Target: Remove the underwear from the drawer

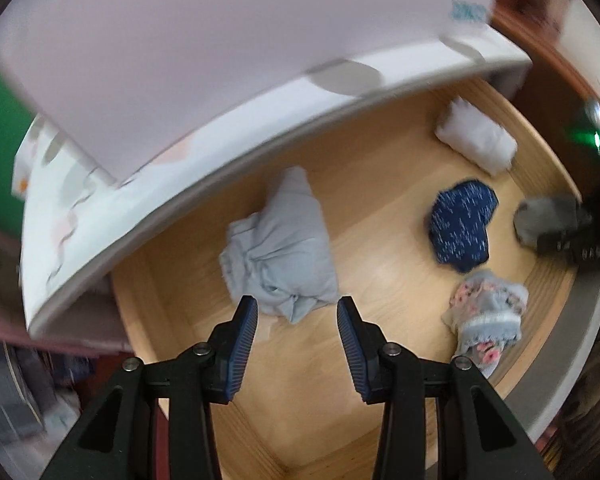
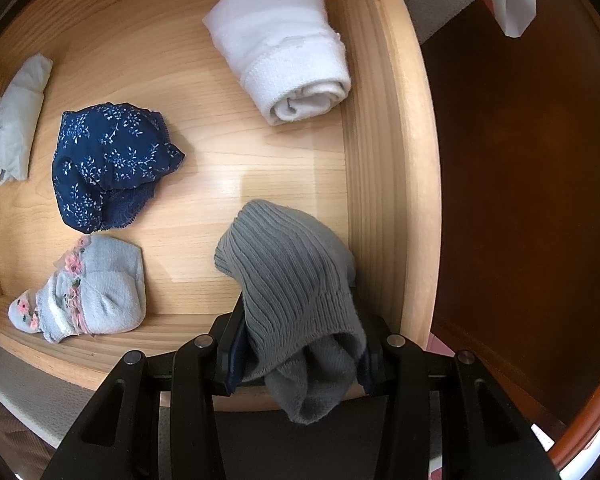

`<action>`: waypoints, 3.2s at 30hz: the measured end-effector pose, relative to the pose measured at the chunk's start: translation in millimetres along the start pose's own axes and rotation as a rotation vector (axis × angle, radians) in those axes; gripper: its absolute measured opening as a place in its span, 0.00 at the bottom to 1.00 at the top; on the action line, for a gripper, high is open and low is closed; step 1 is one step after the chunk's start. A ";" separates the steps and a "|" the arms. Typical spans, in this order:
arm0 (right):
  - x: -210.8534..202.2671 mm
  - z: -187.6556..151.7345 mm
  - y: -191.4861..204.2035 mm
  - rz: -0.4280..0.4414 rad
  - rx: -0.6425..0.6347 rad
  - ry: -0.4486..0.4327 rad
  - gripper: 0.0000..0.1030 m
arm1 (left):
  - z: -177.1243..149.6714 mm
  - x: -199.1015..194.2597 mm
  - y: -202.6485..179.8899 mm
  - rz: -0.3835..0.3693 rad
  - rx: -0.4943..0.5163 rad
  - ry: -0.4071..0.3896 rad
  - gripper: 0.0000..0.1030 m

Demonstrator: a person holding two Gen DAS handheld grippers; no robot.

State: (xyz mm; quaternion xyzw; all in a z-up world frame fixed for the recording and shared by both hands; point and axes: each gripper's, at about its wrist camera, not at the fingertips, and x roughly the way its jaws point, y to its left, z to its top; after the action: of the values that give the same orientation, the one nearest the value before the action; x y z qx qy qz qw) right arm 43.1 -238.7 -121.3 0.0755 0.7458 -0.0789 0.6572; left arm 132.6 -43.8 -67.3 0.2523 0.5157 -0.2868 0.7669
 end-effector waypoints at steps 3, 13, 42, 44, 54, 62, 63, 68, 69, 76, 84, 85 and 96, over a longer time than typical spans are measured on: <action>-0.2 -0.2 -0.9 0.001 0.001 -0.001 0.38 | 5.9 6.6 -2.8 -0.025 0.039 0.001 0.41; -1.8 0.4 2.2 -0.010 0.005 0.000 0.38 | 25.7 36.0 -14.9 0.006 0.207 0.013 0.41; 1.9 4.5 10.0 -0.022 0.004 0.008 0.41 | 67.2 87.7 -20.4 0.053 0.204 0.072 0.31; 2.2 4.5 10.3 -0.020 0.006 0.009 0.41 | 62.0 85.9 -25.4 0.056 0.196 0.089 0.30; 4.3 4.6 11.5 -0.015 -0.002 0.008 0.41 | 45.3 79.8 -24.7 0.076 0.161 0.193 0.30; 4.9 3.4 8.6 -0.008 -0.007 0.005 0.41 | 21.2 73.4 -10.8 0.044 0.044 0.274 0.30; 4.8 3.3 8.4 -0.008 -0.009 0.005 0.41 | 18.4 72.6 -9.2 0.038 0.025 0.287 0.30; 4.1 2.6 6.9 -0.002 -0.016 0.003 0.41 | 3.8 67.4 0.6 0.008 -0.088 0.347 0.30; 3.9 2.6 6.6 0.000 -0.016 0.003 0.41 | -0.8 66.2 2.2 -0.004 -0.124 0.361 0.30; 2.2 2.0 4.6 0.008 -0.026 0.001 0.41 | -37.1 56.2 2.9 -0.071 -0.273 0.431 0.30; 1.3 0.7 1.4 0.017 -0.032 -0.002 0.42 | -64.2 35.0 -1.9 -0.102 -0.362 0.411 0.34; 1.3 0.6 1.3 0.017 -0.031 -0.002 0.42 | -65.7 32.3 1.5 -0.102 -0.372 0.399 0.36; 1.1 1.7 1.1 0.024 -0.040 0.001 0.42 | -63.7 -12.4 33.7 -0.049 -0.410 0.261 0.61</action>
State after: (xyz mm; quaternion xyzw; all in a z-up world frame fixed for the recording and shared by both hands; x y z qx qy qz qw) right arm 44.9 -238.0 -122.6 0.0711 0.7465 -0.0561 0.6592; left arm 111.2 25.8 -74.4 0.1140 0.6639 -0.1595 0.7217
